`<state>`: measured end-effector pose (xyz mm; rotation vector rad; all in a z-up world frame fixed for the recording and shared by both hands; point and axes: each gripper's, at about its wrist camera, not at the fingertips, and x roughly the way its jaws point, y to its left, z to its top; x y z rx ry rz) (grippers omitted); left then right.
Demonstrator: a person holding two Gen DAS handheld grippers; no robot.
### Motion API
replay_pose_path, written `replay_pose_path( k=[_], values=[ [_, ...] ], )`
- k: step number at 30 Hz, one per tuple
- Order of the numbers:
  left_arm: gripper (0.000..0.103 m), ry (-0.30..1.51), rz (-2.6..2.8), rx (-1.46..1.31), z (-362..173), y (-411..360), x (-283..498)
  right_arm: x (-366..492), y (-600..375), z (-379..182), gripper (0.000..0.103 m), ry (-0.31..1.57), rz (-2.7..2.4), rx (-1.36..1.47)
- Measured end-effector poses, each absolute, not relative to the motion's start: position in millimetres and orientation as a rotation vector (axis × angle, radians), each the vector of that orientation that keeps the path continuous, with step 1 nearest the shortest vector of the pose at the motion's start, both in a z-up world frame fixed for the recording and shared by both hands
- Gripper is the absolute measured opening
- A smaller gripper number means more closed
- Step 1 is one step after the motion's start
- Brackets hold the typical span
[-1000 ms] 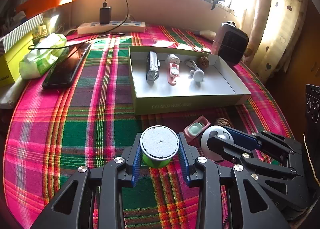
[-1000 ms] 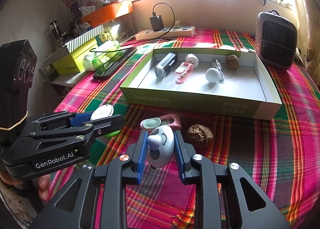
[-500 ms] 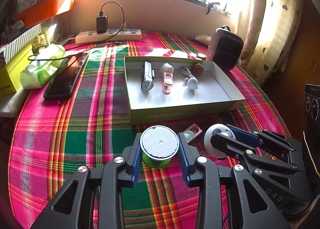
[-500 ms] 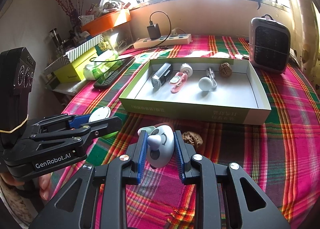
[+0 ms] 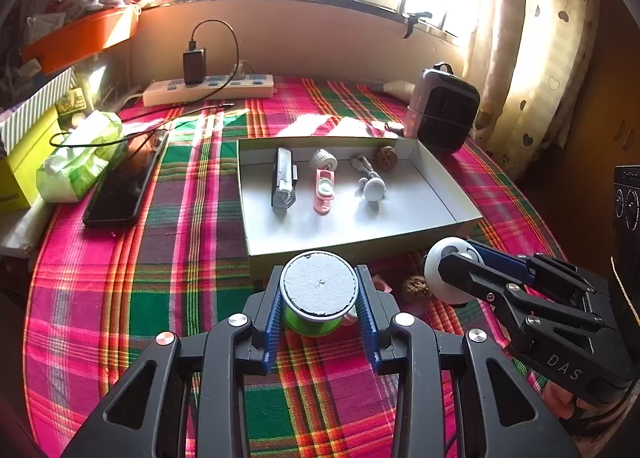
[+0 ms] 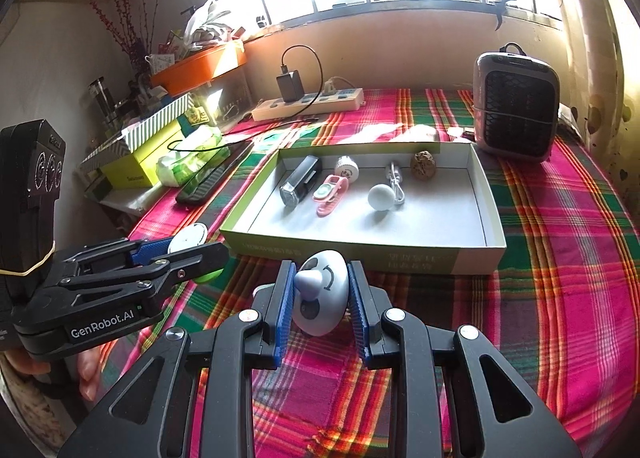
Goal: Organize objects
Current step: 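Lift and carry the green container and white egg toy over the box with both grippers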
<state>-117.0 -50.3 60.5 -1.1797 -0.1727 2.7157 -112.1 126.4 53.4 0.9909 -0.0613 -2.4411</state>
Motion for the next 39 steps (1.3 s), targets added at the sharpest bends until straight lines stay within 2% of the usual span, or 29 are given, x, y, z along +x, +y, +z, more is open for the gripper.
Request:
replay_pose_path(
  k=[20, 39],
  values=[
    [0.031, -0.179, 2.719, -1.192, 60.9, -53.1, -151.5, -164.5, 148.7, 65.4, 0.027, -0.083, -2.53, 0.994],
    [0.03, -0.178, 2.708, -1.249, 43.9, -51.7, -187.1, -241.6, 154.7, 44.5, 0.027, -0.038, -2.57, 1.112]
  ],
)
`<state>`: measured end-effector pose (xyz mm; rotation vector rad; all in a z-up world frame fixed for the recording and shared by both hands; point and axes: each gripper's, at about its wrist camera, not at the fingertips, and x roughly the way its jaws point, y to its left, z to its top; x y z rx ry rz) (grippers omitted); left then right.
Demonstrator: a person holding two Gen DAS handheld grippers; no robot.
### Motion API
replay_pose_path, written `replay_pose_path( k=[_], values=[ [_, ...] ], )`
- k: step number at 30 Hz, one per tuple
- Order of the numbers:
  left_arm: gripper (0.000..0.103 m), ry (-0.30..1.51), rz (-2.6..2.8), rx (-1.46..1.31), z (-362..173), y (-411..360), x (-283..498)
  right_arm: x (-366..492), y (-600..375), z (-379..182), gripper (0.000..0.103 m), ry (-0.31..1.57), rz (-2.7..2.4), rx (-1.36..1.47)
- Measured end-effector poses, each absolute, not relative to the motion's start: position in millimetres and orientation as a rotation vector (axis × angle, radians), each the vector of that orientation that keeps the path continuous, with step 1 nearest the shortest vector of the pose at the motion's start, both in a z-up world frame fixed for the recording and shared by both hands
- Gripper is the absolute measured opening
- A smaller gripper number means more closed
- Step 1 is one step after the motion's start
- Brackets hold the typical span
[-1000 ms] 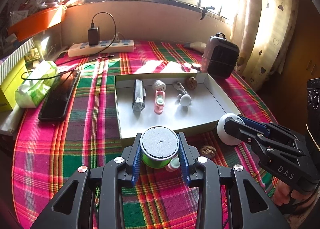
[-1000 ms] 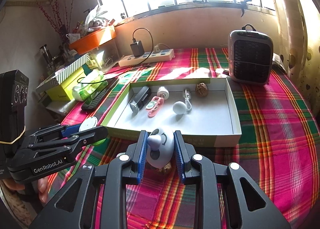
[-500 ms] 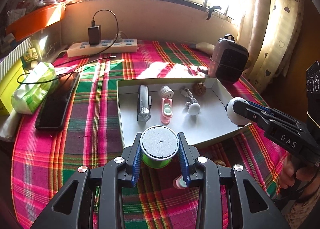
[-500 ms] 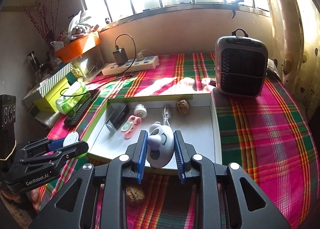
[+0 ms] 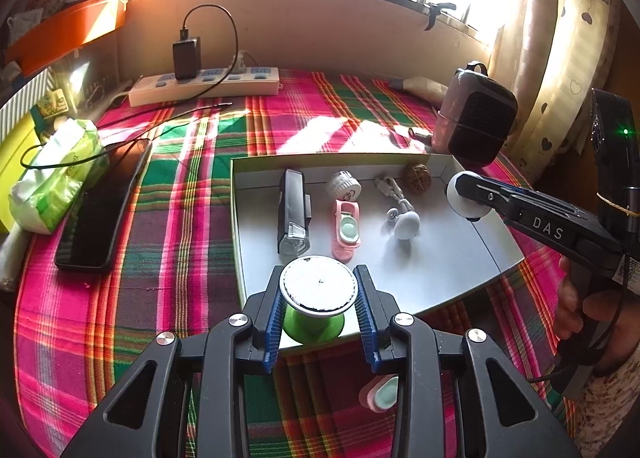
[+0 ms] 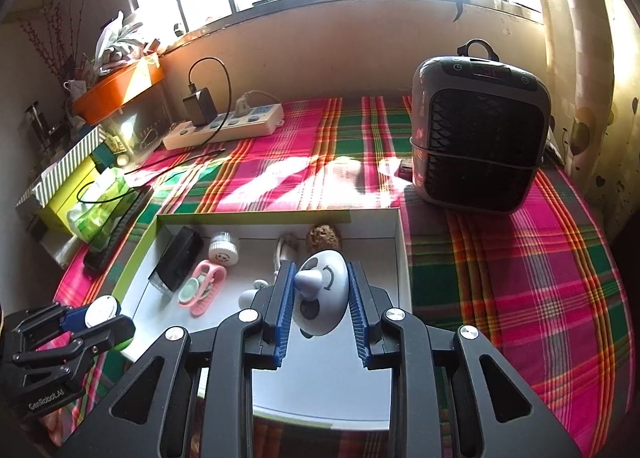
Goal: Organize objects
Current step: 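Lift and carry the green container and white egg toy over the box with both grippers, then lower the green container and white egg toy into the box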
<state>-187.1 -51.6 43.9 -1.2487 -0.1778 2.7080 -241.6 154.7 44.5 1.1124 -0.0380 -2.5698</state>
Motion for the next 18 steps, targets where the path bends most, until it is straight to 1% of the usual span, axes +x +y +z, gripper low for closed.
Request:
replay_pose_path(
  k=[2, 18],
  values=[
    [0.028, -0.171, 2.707, -1.257, 42.3, -50.7, -189.7, -247.3, 155.4, 40.8, 0.027, -0.04, -2.569, 1.126],
    [0.028, -0.179, 2.702, -1.297, 29.8, -51.4, -208.3, -262.4, 155.8, 25.7, 0.027, -0.048, -2.548, 1.179]
  ],
)
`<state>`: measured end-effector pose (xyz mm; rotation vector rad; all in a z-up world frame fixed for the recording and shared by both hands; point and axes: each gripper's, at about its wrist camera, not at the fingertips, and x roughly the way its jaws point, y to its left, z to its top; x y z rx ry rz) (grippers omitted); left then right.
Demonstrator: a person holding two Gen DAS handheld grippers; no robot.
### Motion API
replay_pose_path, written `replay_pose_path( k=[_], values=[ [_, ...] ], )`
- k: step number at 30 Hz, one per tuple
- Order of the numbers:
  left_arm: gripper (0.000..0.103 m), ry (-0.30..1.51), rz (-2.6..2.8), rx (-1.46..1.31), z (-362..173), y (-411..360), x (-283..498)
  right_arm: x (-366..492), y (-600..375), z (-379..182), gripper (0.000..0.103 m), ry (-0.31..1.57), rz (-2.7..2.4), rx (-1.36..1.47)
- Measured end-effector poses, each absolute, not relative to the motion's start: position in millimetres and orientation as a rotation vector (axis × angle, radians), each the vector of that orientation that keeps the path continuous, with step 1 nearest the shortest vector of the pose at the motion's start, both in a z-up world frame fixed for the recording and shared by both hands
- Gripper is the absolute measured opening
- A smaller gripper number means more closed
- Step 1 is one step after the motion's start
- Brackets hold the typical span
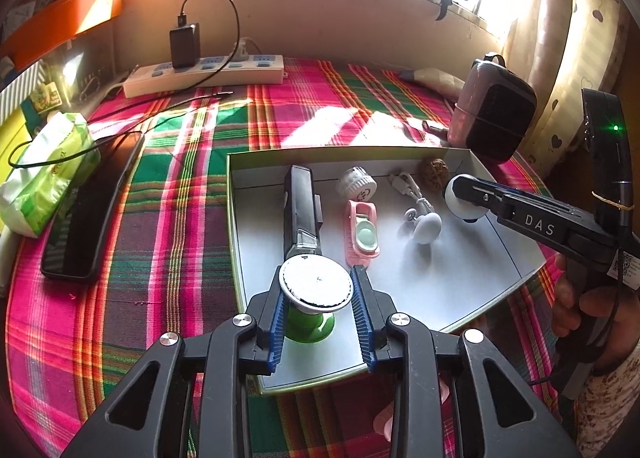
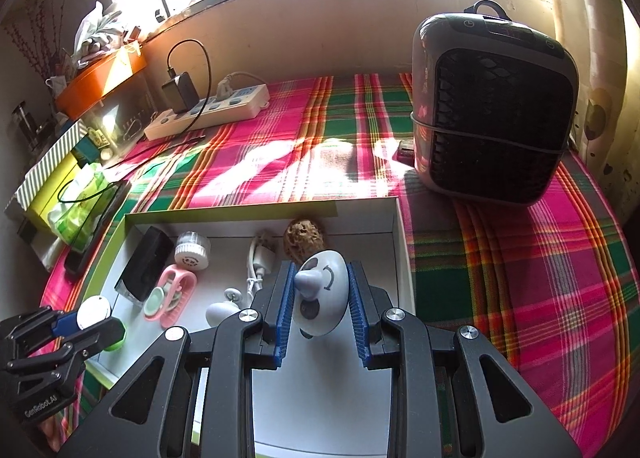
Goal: Organize objects
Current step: 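Lower the green container and white egg toy into the box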
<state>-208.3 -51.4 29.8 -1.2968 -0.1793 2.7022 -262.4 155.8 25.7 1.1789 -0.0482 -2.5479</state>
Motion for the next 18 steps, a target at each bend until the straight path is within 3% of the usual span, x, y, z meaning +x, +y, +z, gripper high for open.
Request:
replay_pose_path(
  k=[18],
  values=[
    [0.028, -0.142, 2.713, -1.263, 28.1, -46.9, -208.4, -262.7, 151.6, 20.0, 0.027, -0.04, -2.538, 1.191]
  ],
)
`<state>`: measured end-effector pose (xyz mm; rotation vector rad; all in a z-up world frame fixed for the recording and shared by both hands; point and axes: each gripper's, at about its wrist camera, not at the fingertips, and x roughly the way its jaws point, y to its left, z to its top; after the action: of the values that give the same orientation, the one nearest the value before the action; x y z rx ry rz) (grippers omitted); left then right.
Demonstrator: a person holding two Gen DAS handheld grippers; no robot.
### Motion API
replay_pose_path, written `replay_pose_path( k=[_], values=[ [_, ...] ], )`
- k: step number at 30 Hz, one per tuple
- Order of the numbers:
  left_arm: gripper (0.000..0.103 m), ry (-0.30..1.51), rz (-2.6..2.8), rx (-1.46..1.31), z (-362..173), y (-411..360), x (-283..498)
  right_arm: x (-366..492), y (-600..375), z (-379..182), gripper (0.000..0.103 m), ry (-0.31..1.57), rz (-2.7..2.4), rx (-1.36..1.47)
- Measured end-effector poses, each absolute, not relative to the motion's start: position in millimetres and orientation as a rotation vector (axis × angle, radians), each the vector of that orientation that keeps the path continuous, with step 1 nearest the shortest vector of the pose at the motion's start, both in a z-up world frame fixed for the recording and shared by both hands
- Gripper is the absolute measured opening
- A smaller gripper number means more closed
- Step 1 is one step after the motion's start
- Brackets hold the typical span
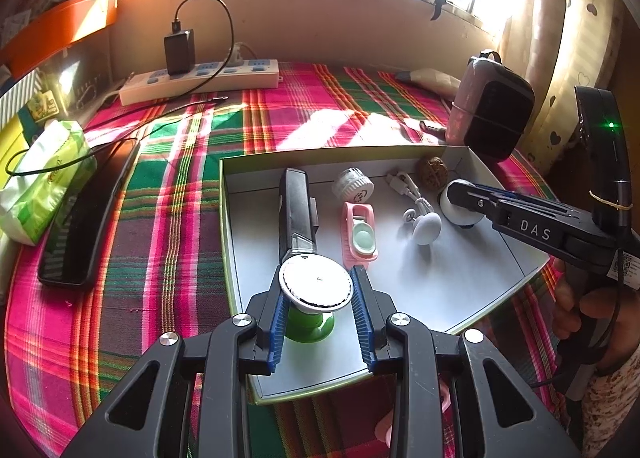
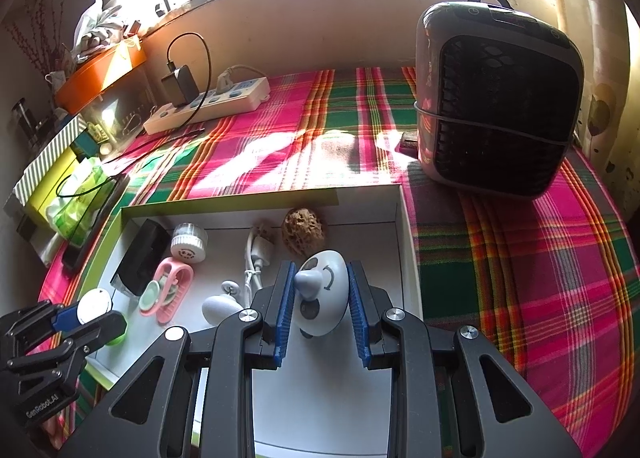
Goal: Organize objects
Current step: 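Lower the green container and white egg toy into the box, then open both grippers to release the container and egg toy in the box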
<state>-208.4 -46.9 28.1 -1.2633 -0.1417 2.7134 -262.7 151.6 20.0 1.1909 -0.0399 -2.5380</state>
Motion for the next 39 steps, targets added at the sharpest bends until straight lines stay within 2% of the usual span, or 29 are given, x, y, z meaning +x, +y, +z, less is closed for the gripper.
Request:
replay_pose_path(
  k=[28, 35, 39],
  values=[
    [0.029, -0.169, 2.688, -1.25, 27.4, -47.5, -207.6, -261.5, 153.8, 19.2, 0.028, -0.063, -2.535, 1.189],
    [0.035, -0.171, 2.692, -1.245, 28.8, -47.9, -206.7, -262.1, 153.1, 18.9, 0.028, -0.064, -2.534, 1.191],
    [0.035, -0.18, 2.697, -1.242, 29.8, -49.1, -205.8, -261.0, 152.3, 18.8, 0.032, -0.064, -2.528, 1.19]
  ],
)
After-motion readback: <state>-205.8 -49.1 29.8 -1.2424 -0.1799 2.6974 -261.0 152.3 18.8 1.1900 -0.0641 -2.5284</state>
